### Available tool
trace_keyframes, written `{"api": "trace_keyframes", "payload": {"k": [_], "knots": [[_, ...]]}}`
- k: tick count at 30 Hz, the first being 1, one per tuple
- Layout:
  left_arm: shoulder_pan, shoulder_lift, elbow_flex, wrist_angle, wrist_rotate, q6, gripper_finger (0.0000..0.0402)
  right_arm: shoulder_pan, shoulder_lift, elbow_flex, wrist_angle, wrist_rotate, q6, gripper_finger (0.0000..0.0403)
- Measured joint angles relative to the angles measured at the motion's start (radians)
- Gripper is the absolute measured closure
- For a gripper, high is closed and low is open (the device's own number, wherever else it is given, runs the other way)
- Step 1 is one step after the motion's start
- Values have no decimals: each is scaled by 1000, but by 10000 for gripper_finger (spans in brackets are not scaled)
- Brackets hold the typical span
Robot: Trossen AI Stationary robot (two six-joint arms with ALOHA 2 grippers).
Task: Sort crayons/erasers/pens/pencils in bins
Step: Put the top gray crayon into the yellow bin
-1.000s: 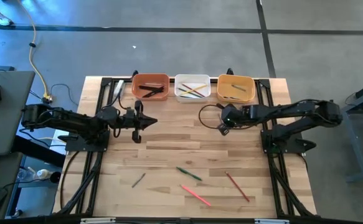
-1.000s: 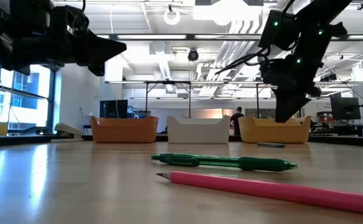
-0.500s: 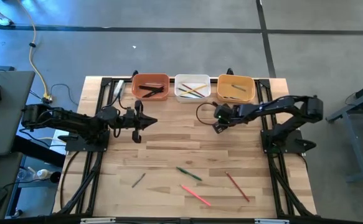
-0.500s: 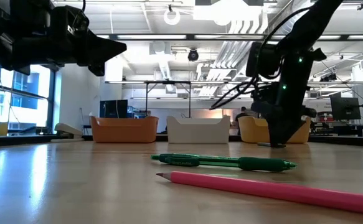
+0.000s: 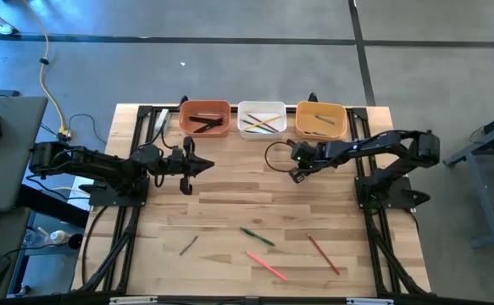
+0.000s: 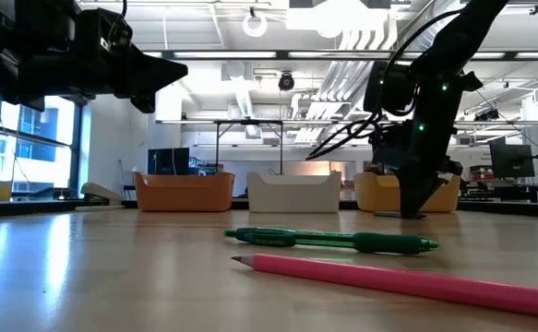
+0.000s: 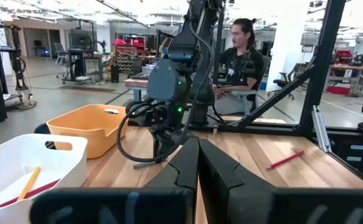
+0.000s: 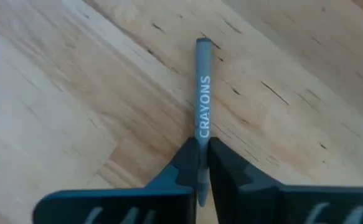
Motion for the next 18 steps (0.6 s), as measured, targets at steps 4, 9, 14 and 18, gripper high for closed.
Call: {"api": "trace_keyframes", "payload": {"k": [4,9,14,18], "knots": [[0,0,0,0,0,-8,401,4,-61,12,-31,-60,-36,395],[1,0,0,0,0,-8,401,-21,-177,77,-133,-41,-96,392],[2,0,0,0,0,-8,401,-99,-250,194,-313,110,-179,391],[2,0,0,0,0,-8,401,-208,-250,261,-345,150,-335,391]]}}
